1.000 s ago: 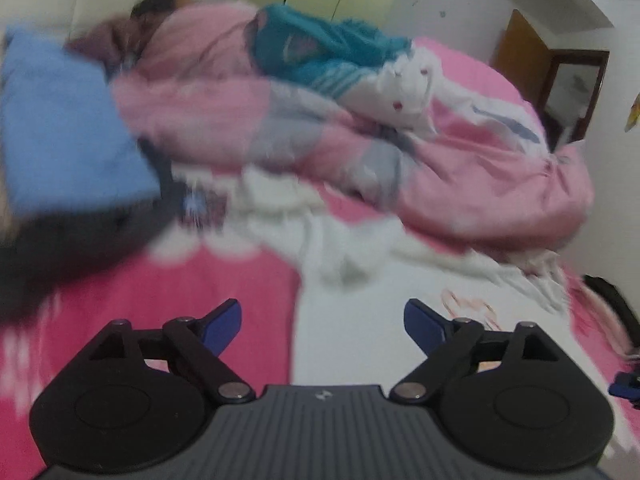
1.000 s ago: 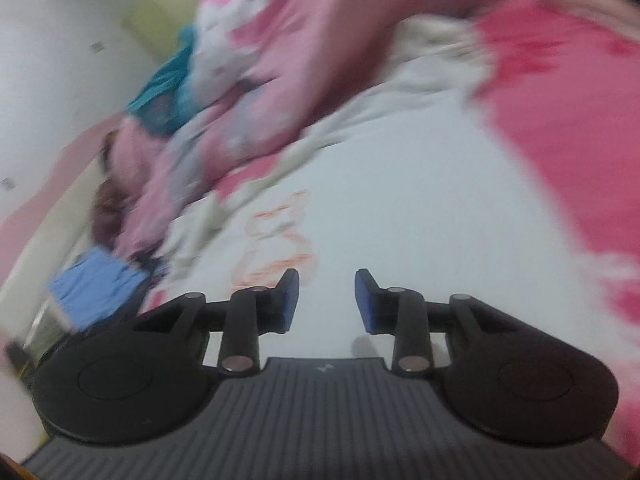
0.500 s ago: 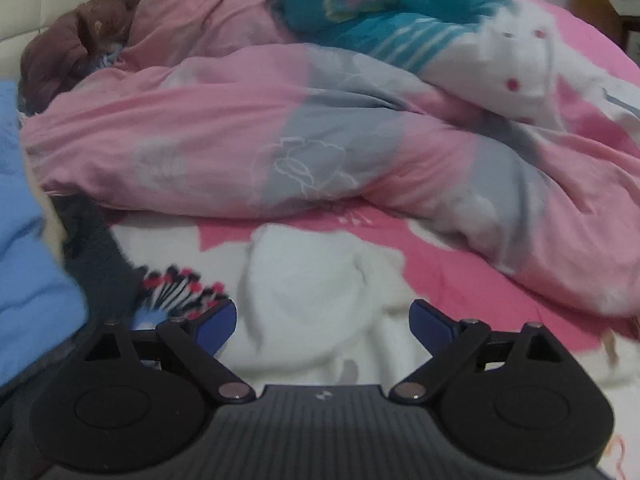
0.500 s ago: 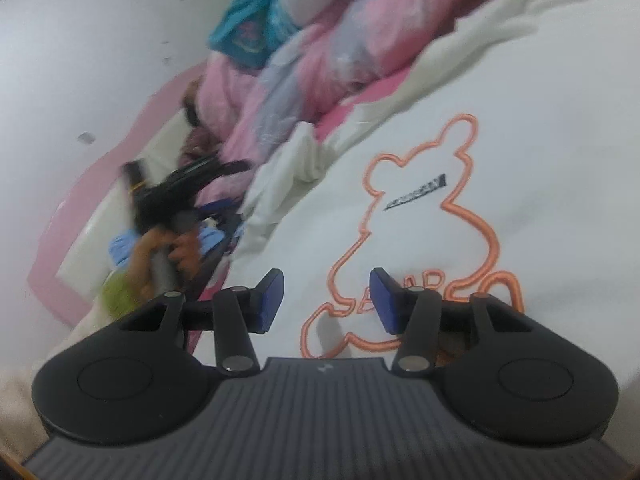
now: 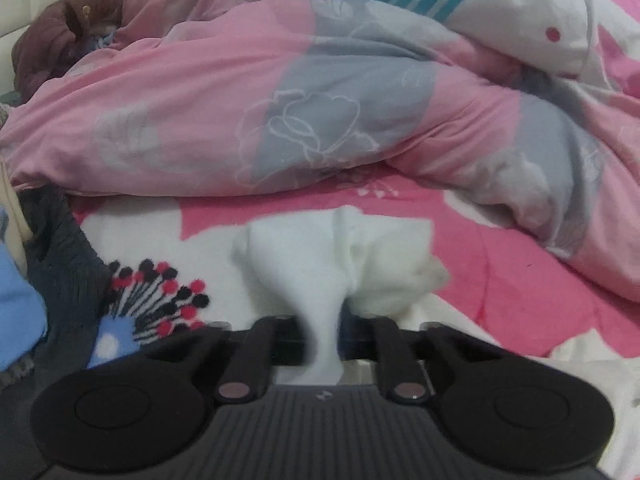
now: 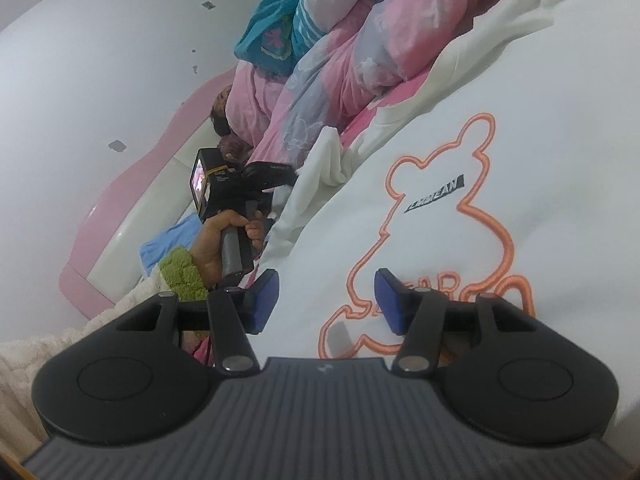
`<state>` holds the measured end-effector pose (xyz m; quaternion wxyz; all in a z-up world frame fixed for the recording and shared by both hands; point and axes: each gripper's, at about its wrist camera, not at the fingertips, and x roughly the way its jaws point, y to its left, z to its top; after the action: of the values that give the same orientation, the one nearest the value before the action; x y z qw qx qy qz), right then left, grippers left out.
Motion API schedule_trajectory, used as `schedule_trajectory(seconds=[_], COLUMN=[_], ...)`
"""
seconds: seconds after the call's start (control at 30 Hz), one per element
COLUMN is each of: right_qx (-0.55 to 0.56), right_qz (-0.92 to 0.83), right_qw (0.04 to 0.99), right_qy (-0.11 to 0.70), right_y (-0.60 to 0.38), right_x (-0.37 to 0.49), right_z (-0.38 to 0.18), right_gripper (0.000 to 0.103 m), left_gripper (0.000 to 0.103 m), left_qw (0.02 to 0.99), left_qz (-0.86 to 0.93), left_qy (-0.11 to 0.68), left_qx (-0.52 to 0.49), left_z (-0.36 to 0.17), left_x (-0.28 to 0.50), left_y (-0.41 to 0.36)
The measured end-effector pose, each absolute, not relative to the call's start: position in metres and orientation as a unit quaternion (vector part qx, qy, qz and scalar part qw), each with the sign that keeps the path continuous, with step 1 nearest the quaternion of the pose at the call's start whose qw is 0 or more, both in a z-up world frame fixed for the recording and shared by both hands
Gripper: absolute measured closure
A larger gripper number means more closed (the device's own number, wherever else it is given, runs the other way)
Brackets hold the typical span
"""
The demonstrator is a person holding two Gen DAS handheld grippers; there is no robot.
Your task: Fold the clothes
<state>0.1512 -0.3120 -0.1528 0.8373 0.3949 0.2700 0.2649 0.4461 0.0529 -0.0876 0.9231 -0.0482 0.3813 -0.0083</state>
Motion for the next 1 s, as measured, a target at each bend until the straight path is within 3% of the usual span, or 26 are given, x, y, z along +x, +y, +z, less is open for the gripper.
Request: schedule_trajectory(seconds=[0.27, 0.4, 0.47, 0.53, 0.63, 0.8, 1.0], right_qx=[0.396, 0.396, 0.397, 0.397, 0.4, 0.401, 0.398], right_qz=[0.267, 0.267, 0.267, 0.267, 0.268, 0.271, 0.27], right_qw=[0.837, 0.837, 0.837, 0.837, 0.836, 0.834, 0.836], right_qy=[0.267, 0.267, 0.266, 0.266, 0.265, 0.263, 0.265], right_y=[-0.31, -0.31, -0.309, -0.309, -0.309, -0.309, -0.307], right_x=[0.152, 0.153, 0.153, 0.153, 0.153, 0.153, 0.153], right_z=[-0.154, -0.154, -0.154, -0.154, -0.154, -0.155, -0.154], right_gripper=[0.051, 0.051, 0.051, 0.051, 0.051, 0.05, 0.05], left_gripper=[0.093, 0.092, 0.081, 0.054, 0.033, 0.021, 0.021], left_qw=[0.959, 0.955, 0.944, 0.934, 0.933, 0.947, 0.965], left_qz=[0.098, 0.147, 0.156, 0.156, 0.15, 0.159, 0.045], left_qy=[0.266, 0.256, 0.29, 0.323, 0.327, 0.279, 0.255], left_qx=[-0.016, -0.016, -0.007, -0.009, -0.028, -0.021, -0.028], left_z=[-0.016, 0.002, -0.006, -0.017, -0.019, 0.0, 0.012], left_x=[0.388, 0.361, 0.36, 0.36, 0.351, 0.328, 0.292], left_y=[0.099, 0.135, 0.145, 0.152, 0.159, 0.156, 0.103])
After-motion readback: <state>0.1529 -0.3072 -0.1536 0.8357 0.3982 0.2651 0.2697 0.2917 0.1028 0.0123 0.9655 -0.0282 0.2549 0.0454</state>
